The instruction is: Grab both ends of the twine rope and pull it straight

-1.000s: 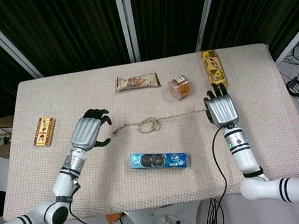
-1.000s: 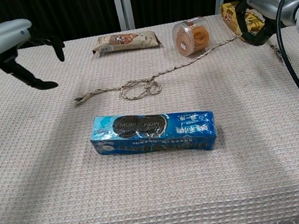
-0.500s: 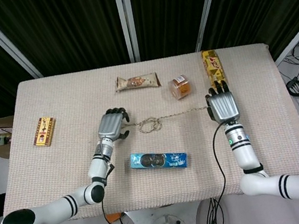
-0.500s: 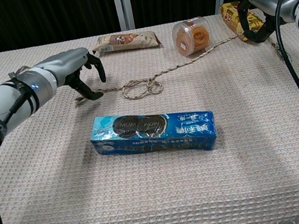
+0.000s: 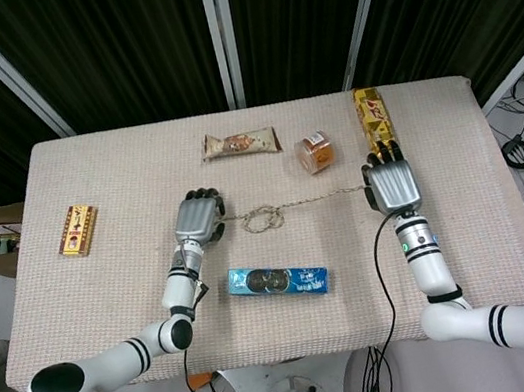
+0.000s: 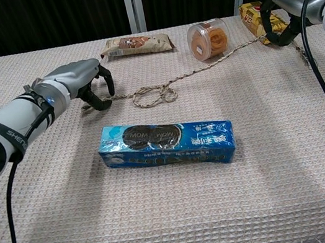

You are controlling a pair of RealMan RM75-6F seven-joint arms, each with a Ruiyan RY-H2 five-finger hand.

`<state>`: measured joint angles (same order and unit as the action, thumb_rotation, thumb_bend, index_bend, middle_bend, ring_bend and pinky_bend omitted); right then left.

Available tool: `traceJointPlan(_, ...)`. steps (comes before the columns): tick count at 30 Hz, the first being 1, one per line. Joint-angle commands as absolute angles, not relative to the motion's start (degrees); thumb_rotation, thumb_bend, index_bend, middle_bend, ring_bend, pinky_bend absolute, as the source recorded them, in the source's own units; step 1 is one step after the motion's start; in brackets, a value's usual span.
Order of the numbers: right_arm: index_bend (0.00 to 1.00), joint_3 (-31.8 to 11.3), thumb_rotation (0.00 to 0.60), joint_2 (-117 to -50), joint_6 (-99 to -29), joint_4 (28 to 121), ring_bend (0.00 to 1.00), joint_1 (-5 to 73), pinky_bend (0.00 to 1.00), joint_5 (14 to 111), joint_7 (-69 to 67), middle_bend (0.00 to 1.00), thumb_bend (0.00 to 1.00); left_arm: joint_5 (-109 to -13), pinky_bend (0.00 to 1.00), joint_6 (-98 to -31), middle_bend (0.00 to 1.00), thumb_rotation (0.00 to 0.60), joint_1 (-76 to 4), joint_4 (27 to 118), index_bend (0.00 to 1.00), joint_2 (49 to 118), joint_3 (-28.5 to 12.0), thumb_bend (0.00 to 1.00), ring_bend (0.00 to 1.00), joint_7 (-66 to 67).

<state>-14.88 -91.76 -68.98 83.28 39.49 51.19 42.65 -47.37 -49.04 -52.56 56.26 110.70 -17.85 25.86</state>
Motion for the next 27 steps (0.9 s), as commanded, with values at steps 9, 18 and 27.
traceJointPlan(9,0.63,-14.6,0.600,-92.0,-69.0,82.8,0.07,39.4,0.12,50.6,42.3,0.31,0.49,-47.8,0.16,-48.9,0.19,0.600,-52.4,54.4,0.53,111.7,-17.9,0.40,0.14,24.8)
traceJointPlan(18,0.63,-14.5,0.600,-92.2,-69.1,82.6,0.06,39.5,0.12,50.3,42.3,0.30,0.49,-48.2,0.16,-48.9,0.20,0.600,-52.2,53.3,0.57,112.1,-17.9,0.50,0.14,24.7)
traceJointPlan(27,0.63,-14.6,0.600,-89.1,-70.9,85.0,0.06,37.6,0.12,51.2,40.2,0.30,0.49,-53.8,0.16,-54.6,0.21,0.600,-47.7,58.6,0.60,107.2,-16.6,0.53,0.14,19.6)
